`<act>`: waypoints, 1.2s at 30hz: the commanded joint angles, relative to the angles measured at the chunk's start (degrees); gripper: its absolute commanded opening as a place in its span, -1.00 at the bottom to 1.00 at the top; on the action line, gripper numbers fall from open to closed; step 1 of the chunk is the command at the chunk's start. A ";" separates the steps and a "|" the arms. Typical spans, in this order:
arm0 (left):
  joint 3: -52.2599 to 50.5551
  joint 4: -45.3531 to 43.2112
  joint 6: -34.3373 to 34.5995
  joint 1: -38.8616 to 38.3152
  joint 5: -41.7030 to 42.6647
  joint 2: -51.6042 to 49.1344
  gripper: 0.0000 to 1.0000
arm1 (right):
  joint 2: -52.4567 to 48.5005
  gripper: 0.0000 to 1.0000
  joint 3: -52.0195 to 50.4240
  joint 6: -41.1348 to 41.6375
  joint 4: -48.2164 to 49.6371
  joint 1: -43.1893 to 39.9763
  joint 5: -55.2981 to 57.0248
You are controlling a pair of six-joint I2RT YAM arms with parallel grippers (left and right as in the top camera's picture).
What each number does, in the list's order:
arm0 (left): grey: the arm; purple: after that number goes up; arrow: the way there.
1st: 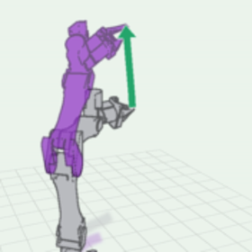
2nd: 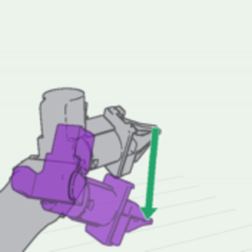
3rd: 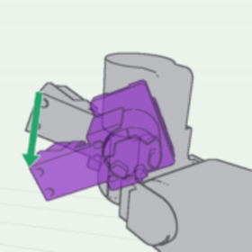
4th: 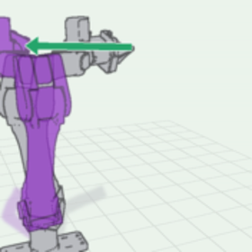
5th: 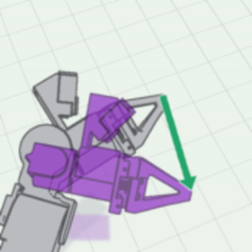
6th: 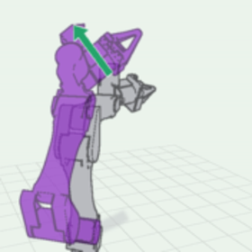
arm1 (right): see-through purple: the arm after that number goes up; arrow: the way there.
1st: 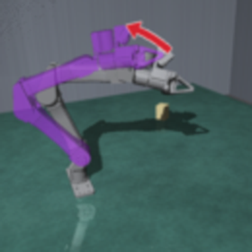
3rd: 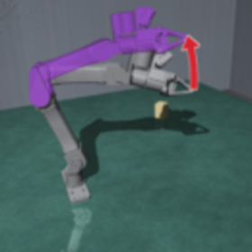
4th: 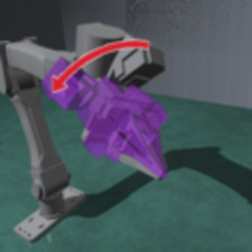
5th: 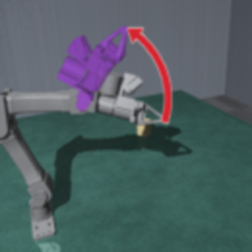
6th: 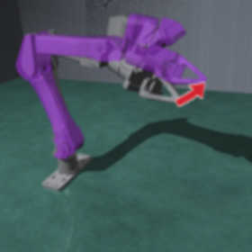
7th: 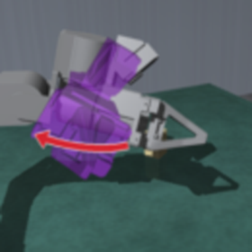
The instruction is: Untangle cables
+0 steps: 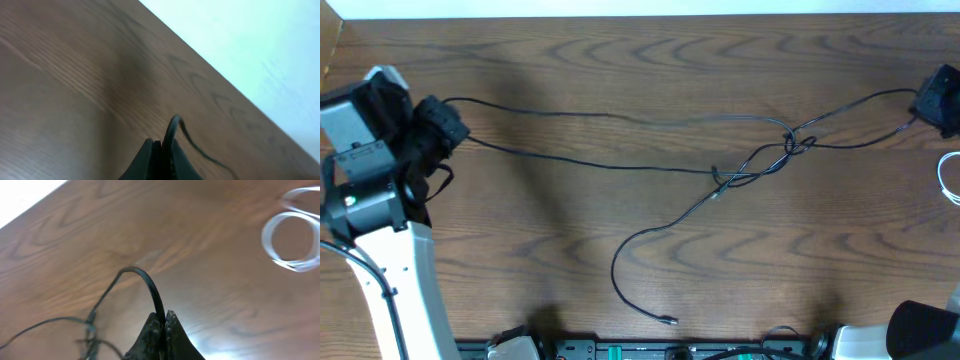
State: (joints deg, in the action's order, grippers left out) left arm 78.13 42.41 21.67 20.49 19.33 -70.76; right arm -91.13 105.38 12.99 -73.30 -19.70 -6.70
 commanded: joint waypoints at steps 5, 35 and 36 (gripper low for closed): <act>-0.26 -0.20 -3.04 -0.02 -15.13 -0.46 -0.85 | 0.04 -0.98 0.24 14.56 -1.60 -0.57 35.41; -0.28 11.28 -4.02 -8.04 -16.90 -9.38 -0.85 | -0.07 0.09 -9.94 -20.37 3.58 20.02 -21.51; -0.28 12.15 -4.07 -8.04 -17.64 -9.79 -0.85 | -0.13 0.10 -12.46 -20.33 5.95 21.97 -21.53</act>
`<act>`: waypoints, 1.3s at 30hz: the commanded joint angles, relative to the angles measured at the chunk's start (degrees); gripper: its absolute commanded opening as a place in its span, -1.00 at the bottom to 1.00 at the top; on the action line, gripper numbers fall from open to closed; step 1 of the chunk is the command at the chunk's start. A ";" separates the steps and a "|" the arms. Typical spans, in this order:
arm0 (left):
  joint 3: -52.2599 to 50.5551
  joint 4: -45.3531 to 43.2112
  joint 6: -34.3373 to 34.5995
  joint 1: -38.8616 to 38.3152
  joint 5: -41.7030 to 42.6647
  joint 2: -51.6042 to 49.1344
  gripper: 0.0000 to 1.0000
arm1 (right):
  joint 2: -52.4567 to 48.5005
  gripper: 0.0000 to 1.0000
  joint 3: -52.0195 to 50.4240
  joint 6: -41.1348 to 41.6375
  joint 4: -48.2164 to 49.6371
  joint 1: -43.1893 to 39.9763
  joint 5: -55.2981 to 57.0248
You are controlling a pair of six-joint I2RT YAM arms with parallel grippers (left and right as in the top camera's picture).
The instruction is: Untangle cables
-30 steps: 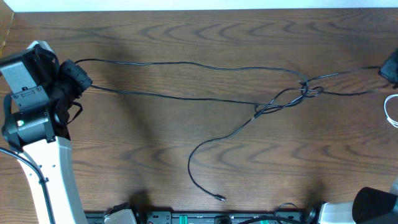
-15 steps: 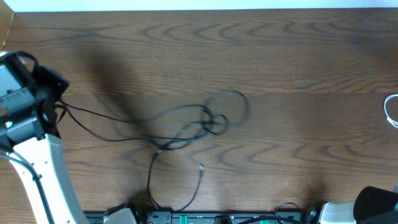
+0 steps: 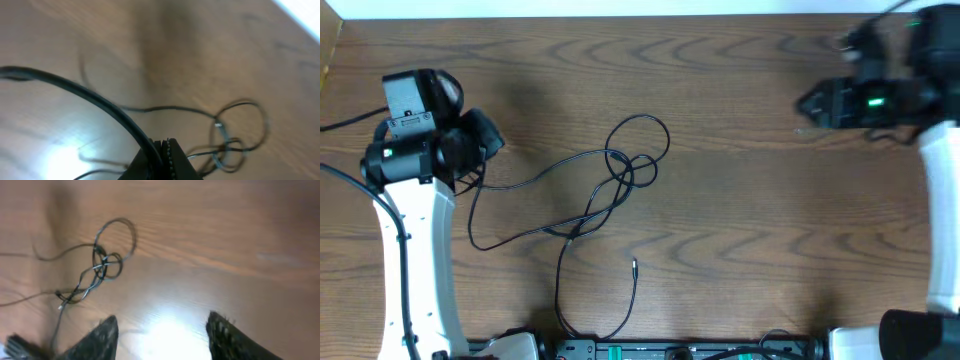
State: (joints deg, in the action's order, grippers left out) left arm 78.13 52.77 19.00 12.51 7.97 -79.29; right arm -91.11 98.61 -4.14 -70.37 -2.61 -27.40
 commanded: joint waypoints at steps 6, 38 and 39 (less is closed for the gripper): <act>-0.28 4.24 -1.40 -0.07 -7.19 -3.28 -0.85 | -0.42 0.15 -18.62 -1.75 18.67 16.22 -0.50; -0.28 6.36 -1.40 -0.07 -7.15 -3.82 -0.85 | -24.44 -0.07 -33.59 22.43 67.14 43.32 33.31; -0.28 6.36 -1.40 -0.07 -7.15 -3.82 -0.85 | -24.79 -0.25 -33.62 22.60 67.08 43.36 33.20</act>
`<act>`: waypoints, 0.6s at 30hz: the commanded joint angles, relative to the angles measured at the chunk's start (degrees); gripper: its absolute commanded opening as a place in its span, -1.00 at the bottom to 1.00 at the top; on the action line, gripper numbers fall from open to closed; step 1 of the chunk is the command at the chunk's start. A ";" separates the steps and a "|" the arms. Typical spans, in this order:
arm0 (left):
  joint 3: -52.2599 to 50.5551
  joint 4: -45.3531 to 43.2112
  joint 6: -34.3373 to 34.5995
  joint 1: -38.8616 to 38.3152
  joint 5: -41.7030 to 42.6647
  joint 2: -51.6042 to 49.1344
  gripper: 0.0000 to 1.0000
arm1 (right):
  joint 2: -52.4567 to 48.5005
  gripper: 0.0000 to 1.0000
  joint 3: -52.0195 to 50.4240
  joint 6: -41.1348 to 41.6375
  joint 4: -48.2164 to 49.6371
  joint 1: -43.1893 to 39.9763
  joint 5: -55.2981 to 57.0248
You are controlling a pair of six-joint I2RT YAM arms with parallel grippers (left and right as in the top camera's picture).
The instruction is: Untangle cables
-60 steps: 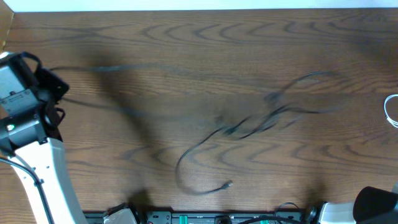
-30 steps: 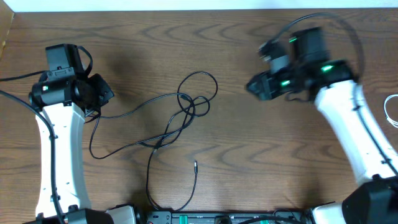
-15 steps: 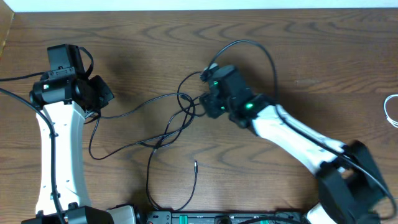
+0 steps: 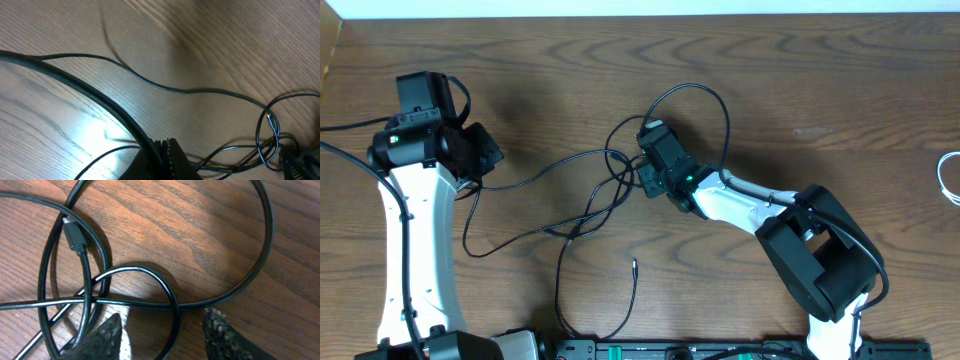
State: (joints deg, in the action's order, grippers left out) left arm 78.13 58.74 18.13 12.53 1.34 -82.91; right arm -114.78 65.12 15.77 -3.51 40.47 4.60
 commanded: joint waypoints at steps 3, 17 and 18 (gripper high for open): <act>-0.28 0.37 -0.50 -0.09 -0.52 -0.20 -0.85 | -1.38 -0.66 -0.13 2.69 -0.90 0.48 1.05; -0.28 -0.09 -0.55 -0.09 -0.66 -0.20 -0.85 | 15.85 -0.98 4.42 3.80 -20.68 -11.89 13.97; -0.28 -0.35 -0.55 -0.09 -0.90 -0.20 -0.85 | 17.73 -0.98 4.74 3.98 -22.86 -13.86 15.61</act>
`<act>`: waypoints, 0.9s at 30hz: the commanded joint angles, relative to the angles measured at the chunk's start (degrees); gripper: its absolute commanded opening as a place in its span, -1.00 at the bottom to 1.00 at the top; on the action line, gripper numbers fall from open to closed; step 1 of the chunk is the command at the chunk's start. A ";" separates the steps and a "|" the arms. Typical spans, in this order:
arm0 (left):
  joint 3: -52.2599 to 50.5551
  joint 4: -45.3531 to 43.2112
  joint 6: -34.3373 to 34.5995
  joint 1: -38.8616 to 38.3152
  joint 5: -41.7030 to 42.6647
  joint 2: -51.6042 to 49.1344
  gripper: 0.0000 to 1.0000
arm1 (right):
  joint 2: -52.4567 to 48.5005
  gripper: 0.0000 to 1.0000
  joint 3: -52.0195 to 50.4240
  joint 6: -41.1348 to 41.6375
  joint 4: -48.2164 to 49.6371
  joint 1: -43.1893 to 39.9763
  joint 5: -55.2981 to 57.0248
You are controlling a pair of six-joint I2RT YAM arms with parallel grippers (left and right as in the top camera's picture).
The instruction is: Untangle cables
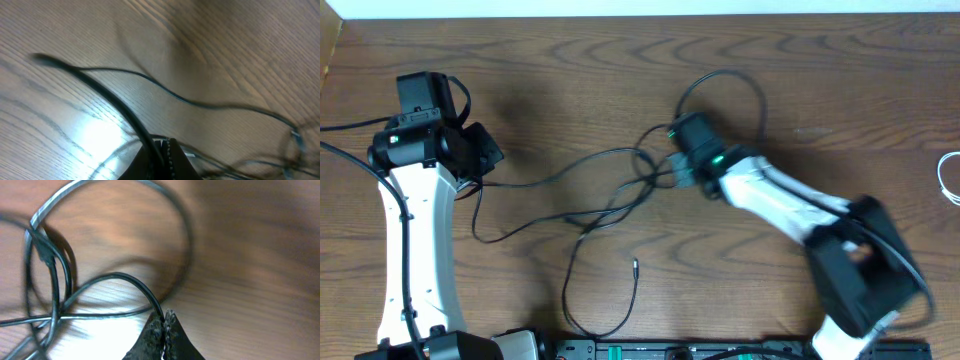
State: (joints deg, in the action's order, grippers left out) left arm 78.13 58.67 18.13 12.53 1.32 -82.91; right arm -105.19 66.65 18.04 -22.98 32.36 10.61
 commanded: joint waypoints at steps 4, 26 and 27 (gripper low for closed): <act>-0.28 -2.05 -0.55 -0.09 -3.37 -0.20 -0.86 | 15.82 -0.98 3.45 1.62 -11.30 -17.44 13.70; -0.28 -5.20 2.29 0.24 -4.79 -0.20 -0.85 | 9.05 -0.29 1.97 15.82 -23.50 -22.43 -28.81; -0.28 -5.20 2.29 0.24 -4.79 -0.20 -0.85 | 7.74 -0.27 1.75 19.28 -23.43 -21.64 -27.17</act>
State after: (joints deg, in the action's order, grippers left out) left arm 78.13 53.23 19.70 12.73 -3.73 -82.94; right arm -94.50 69.47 24.75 -46.09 8.93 -18.72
